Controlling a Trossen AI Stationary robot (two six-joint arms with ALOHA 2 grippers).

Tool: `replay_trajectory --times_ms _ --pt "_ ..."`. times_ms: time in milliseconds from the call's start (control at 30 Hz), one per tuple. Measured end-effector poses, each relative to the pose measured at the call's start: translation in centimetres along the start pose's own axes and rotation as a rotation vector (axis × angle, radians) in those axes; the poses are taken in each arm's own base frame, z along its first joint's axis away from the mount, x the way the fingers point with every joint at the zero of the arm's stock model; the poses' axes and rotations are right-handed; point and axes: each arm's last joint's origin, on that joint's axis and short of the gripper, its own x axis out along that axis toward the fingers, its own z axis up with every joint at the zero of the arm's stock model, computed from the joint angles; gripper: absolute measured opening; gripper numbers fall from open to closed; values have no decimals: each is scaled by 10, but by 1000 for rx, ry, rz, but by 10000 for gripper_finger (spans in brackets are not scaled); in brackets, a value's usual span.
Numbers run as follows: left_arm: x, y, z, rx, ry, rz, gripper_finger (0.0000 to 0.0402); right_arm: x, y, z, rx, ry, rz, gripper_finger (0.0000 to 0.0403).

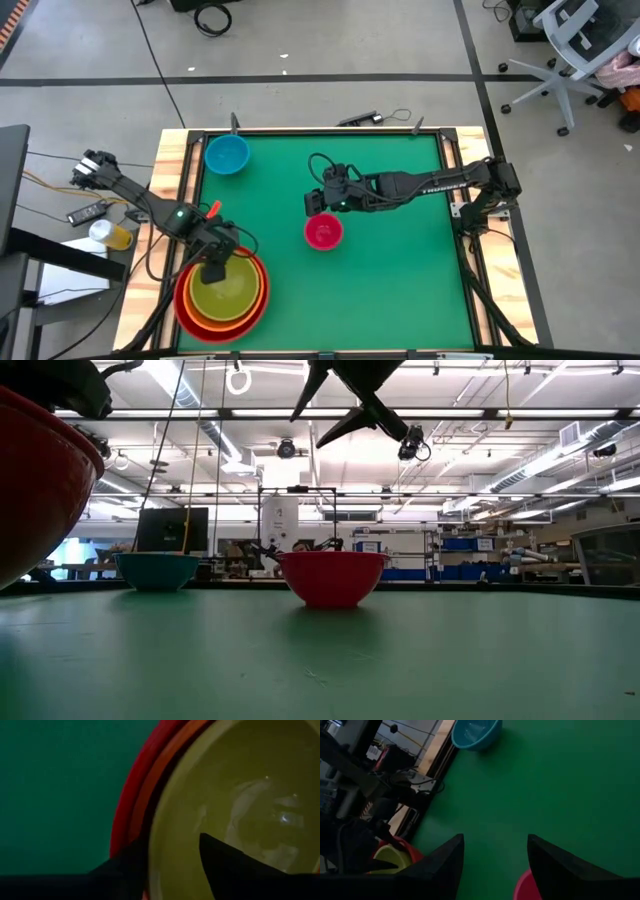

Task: Nest bowls inside each other
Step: Stack the blue bowl into the top of the green bowl

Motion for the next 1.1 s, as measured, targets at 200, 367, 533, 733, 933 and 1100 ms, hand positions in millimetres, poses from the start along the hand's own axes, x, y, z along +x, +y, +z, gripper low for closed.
replay_trajectory --times_ms 200,367,533,733,933,1100 --pt "-12 1 -2 -8 42 43 227 0 -1 0 -1 15 0 220" --pt "-16 1 -2 -9 47 55 247 0 -6 -2 -5 44 -48 220" --pt "-16 2 -3 -19 50 60 259 0 -11 -6 -18 95 -95 220" --pt "-18 8 -9 -30 98 114 275 8 -25 15 -2 143 -125 220" --pt "-33 13 -6 -57 33 146 282 17 -38 41 -72 159 -99 220" --pt "-53 15 2 -112 -26 131 282 27 -48 65 -114 115 -72 220"
